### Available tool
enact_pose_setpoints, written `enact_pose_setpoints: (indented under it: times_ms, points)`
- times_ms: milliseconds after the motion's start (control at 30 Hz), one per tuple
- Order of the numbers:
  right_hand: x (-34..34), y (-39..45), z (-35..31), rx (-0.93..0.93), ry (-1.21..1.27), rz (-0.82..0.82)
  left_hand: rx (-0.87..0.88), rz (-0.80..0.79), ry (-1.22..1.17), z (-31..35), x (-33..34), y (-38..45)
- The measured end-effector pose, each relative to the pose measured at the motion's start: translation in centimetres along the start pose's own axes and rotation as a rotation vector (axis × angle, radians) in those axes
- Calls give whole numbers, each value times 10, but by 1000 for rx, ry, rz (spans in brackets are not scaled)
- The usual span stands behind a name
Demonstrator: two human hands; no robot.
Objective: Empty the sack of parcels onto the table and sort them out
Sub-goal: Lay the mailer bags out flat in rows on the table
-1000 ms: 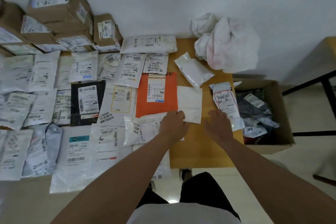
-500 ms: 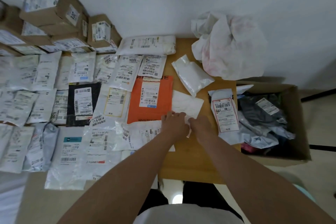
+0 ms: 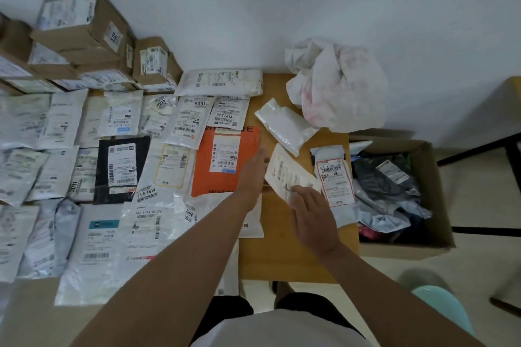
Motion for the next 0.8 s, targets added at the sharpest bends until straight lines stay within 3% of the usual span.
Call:
enact_pose_setpoints:
  times_ms: [133, 400, 567, 700, 800]
  points:
    - [36, -6, -3, 7, -92, -197, -172, -33, 89, -21, -13, -6]
    - [85, 25, 21, 394, 110, -454, 134, 111, 926, 3, -7, -7]
    - [76, 56, 37, 477, 447, -404, 113, -42, 1032, -2, 15, 10]
    - [31, 82, 62, 396, 152, -172, 82, -147, 1032, -7, 32, 32]
    - [26, 117, 74, 342, -67, -203, 7, -259, 1180, -25, 43, 45]
Point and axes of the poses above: each hand's wrist, its own y-axis towards the middle knuckle, its own x-axis out of the palm, z = x × y, the point moved 9 cm from there along y, towards the middle knuckle, and after that the axes turned 13 degrees about -z, right-handed, at the moved point
